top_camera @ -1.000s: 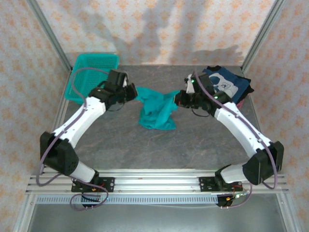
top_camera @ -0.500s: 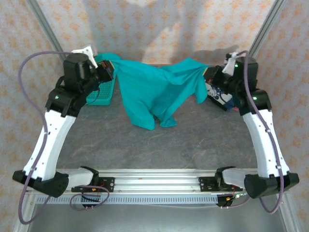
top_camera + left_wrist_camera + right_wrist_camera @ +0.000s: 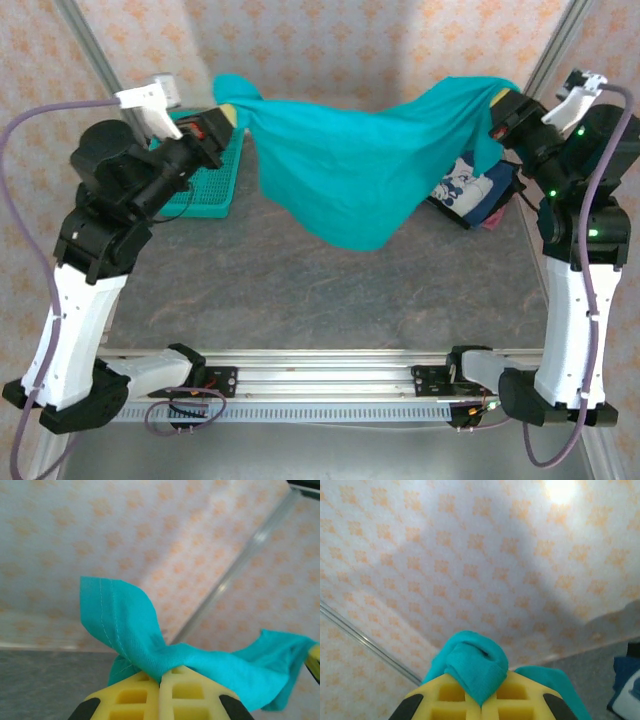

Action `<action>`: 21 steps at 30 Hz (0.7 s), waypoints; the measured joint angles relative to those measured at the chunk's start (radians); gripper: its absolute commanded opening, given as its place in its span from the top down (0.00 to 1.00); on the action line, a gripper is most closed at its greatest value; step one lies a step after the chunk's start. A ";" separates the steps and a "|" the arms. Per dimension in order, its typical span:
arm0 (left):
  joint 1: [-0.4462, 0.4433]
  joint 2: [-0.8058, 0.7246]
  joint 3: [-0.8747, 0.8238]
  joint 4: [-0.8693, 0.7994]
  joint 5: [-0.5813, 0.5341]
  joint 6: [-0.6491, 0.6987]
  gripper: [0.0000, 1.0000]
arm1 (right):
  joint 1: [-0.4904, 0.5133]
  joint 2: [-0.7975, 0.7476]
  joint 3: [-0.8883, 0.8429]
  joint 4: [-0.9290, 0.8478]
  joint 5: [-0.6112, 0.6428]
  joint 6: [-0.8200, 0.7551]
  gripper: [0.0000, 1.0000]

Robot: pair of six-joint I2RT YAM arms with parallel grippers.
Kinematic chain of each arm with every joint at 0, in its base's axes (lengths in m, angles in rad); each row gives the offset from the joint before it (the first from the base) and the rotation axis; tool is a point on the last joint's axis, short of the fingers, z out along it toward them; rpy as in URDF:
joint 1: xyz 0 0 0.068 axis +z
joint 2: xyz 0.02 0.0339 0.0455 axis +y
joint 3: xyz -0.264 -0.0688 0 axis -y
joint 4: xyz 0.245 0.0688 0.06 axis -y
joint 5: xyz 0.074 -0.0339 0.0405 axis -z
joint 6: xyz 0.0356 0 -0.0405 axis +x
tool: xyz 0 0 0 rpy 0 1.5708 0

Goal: Fold and stack the t-shirts

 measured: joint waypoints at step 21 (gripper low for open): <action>0.117 0.048 -0.598 -0.024 -0.396 -0.253 0.21 | 0.203 1.109 0.724 -0.124 -0.075 -0.066 0.39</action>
